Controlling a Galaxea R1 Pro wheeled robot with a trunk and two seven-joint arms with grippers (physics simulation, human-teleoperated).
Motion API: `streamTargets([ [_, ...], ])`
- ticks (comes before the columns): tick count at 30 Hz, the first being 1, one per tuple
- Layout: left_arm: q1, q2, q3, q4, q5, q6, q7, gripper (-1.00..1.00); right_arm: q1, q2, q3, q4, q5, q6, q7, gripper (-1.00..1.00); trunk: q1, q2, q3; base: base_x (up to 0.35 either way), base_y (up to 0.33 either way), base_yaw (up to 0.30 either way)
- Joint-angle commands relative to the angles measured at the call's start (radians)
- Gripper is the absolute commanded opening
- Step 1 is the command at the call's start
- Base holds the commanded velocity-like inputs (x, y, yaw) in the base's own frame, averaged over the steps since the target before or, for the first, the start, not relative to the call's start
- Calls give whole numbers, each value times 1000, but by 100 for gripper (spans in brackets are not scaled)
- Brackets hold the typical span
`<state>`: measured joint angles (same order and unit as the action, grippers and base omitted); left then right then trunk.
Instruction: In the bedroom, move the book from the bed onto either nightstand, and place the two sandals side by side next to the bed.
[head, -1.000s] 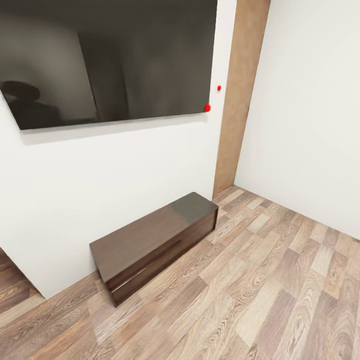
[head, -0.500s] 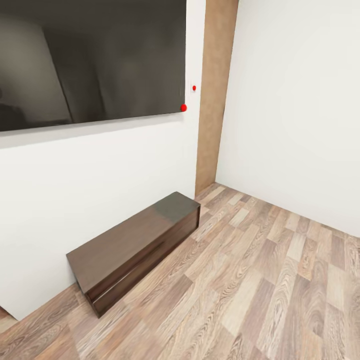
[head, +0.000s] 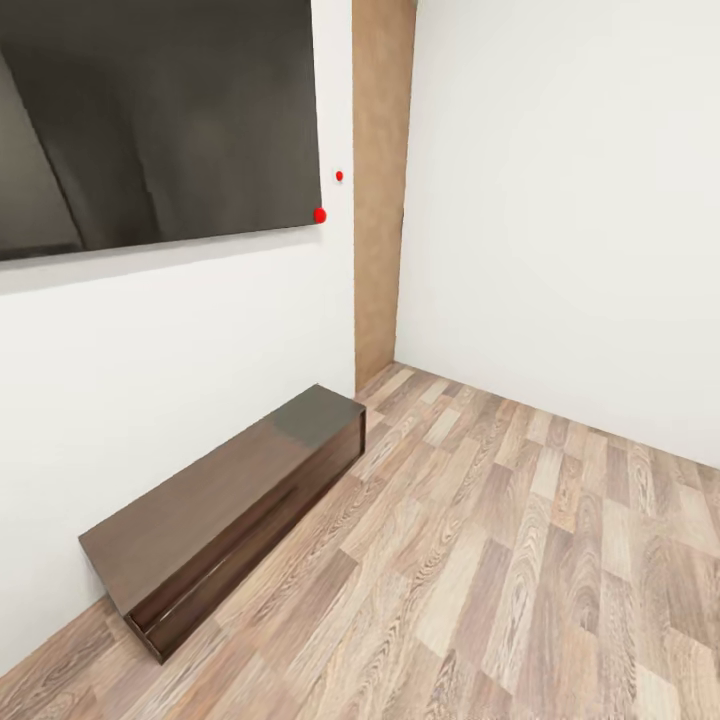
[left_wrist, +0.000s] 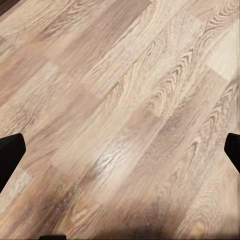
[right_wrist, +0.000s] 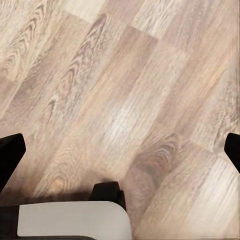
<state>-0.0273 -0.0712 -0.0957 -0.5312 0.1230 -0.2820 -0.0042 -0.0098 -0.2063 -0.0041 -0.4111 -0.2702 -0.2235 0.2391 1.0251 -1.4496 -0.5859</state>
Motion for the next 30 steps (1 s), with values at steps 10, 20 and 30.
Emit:
streamTargets([
  [10, 0, 1, -4, 0, 10, -3, 0, 100, -1, -1, 0, 2, -10, -2, 8, 100, 0, 0, -1, 0, 0, -271],
  [20, 0, 1, -4, 0, 10, -3, 0, 100, -1, -1, 0, 1, -10, -2, 8, 100, 0, 0, -1, 0, 0, -274],
  [30, 0, 1, -4, 0, 10, -3, 0, 100, -1, -1, 0, 2, -10, -2, 8, 100, 0, 0, -1, 0, 0, -280],
])
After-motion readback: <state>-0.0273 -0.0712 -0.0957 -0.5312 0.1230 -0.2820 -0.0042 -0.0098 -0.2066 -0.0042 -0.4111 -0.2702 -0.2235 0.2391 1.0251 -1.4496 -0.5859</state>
